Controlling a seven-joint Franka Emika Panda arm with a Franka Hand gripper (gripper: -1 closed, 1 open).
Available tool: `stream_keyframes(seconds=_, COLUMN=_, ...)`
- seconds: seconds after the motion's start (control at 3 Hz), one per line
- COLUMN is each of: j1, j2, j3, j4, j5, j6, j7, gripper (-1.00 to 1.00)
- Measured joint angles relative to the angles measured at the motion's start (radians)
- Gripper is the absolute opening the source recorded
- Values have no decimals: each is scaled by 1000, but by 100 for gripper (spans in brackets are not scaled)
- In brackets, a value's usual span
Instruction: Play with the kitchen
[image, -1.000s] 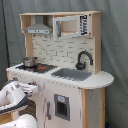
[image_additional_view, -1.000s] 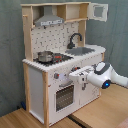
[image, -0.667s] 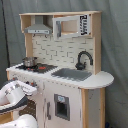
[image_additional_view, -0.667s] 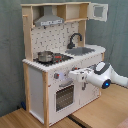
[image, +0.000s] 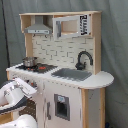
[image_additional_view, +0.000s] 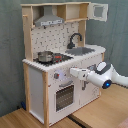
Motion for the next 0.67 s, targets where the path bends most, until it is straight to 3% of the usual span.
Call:
stream_keyframes(seconds=0.33, j1=79, j2=0, j3=-15, j4=-57, j5=0, j6=-24, j7=-2, gripper=100)
stream_keyframes(seconds=0.67, j1=159, j2=0, j3=-17, j4=-70, j5=0, j6=-83, j7=-2, gripper=100)
